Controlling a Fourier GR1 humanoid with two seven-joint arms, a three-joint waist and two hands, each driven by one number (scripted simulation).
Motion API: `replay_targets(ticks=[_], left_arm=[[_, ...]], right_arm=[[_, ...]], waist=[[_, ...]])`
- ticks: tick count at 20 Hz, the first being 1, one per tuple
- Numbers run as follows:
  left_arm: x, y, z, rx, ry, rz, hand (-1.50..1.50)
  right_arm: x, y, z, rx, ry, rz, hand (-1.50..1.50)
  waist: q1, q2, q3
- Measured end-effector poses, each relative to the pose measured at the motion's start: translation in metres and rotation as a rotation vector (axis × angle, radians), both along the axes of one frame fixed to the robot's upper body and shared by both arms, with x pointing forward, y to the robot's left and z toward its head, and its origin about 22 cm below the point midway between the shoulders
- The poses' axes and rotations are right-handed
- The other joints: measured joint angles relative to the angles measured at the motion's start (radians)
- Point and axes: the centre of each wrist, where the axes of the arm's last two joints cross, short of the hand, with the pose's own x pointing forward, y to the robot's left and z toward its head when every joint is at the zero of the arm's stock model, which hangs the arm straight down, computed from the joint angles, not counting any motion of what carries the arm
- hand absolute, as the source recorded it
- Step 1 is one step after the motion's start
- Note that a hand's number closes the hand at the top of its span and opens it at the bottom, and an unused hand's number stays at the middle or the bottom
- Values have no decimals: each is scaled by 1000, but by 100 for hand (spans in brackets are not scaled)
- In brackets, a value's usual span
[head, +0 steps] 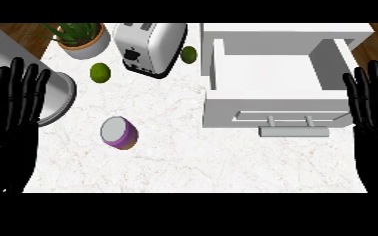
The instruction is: Pick up the can, place it into the drawer and close the drawer
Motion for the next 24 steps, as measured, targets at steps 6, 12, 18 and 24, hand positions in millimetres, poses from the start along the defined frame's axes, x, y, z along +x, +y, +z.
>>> replay_targets(ticks=[6,12,18,24], left_arm=[[4,-15,-3,-23,0,-351,-150],[-3,-3,-22,74,307,-446,-150],[-12,13,-16,94,391,-481,-150],[-10,22,-13,63,428,-464,-150]], right_arm=[[4,5,2,0,-36,19,-150],[-5,-2,-13,28,200,-37,-150],[-16,-9,-18,45,271,-62,-150],[-26,-18,-29,46,280,-63,-150]], waist=[[-4,3,3],[-4,3,5],[0,2,5],[-1,1,5]])
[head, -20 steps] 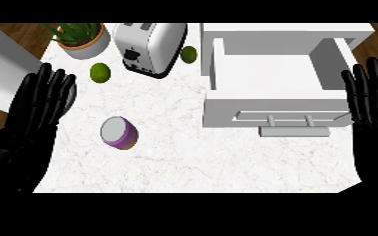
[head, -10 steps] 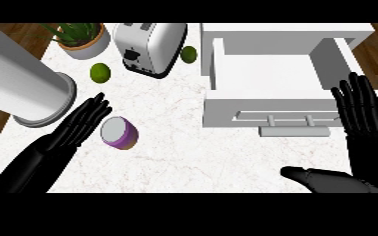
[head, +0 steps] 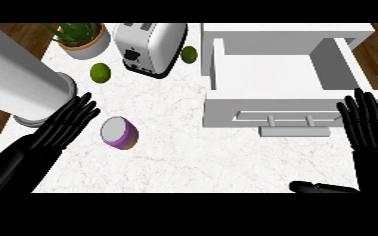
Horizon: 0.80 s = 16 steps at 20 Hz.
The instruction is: Pick up the can, place it into the drawer and close the drawer
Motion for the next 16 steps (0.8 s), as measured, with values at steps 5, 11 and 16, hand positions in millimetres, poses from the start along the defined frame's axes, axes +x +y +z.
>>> replay_targets(ticks=[5,11,16], left_arm=[[2,15,1,-2,35,29,-150],[12,8,-8,5,45,54,-150],[24,-1,-30,7,57,53,-150]], right_arm=[[-7,-12,-8,0,1,3,-150],[-13,-18,-3,2,3,-6,-150],[-14,-22,-14,-3,1,-7,-150]], waist=[[0,0,0],[-1,0,0],[-2,1,0]])
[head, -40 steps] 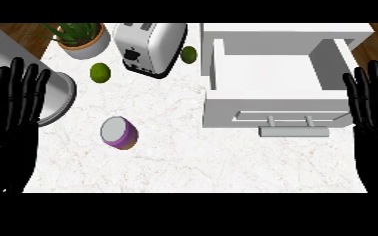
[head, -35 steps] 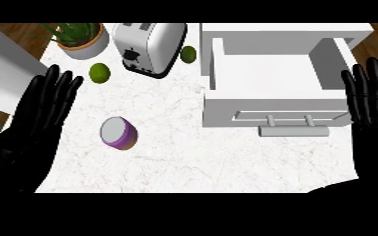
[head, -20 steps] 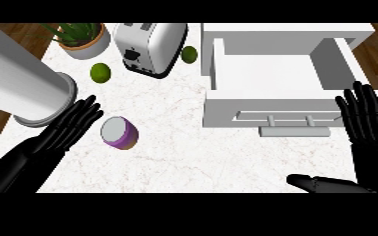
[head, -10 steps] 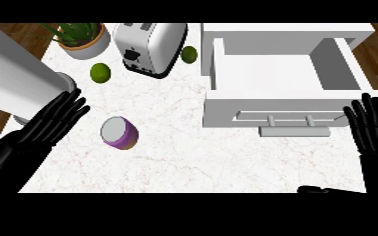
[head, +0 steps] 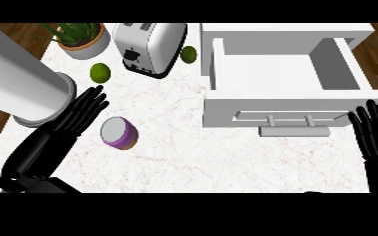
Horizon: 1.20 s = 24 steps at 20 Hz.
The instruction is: Pick up the can, place it into the drawer and close the drawer
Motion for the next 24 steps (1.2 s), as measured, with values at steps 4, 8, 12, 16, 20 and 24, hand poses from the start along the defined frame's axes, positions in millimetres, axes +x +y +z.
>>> replay_targets(ticks=[4,8,12,16,20,24], left_arm=[[5,-1,-15,8,10,1,-150],[9,6,-31,15,11,13,-150],[18,10,-42,15,22,26,-150],[23,16,-61,23,27,50,-150],[29,20,-76,36,35,66,-150],[27,33,-90,45,39,82,-150]], right_arm=[[2,-5,-1,-4,2,3,-150],[-1,-5,-4,-7,4,1,-150],[1,-8,-5,-11,3,4,-150],[-2,-15,-6,-11,4,7,-150],[6,-15,-7,-9,1,5,-150],[3,-20,-10,-17,3,11,-150]], waist=[[1,0,0],[0,0,0],[0,0,0],[0,0,0],[1,0,0],[0,0,0]])
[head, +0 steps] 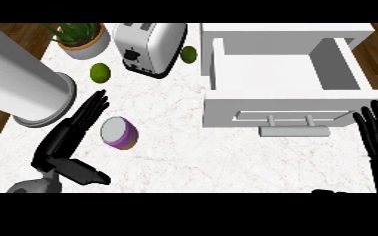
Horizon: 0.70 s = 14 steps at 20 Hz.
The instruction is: Pick up the can, place it into the drawer and close the drawer
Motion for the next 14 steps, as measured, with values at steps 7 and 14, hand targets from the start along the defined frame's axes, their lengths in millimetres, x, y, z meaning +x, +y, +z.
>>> replay_targets(ticks=[7,14], left_arm=[[7,17,-31,16,8,6,-150],[10,29,-51,21,21,1,-150]], right_arm=[[8,2,-1,7,-4,-1,-150],[-2,9,-2,4,-14,-9,-150]], waist=[[-1,0,0],[-2,0,0]])
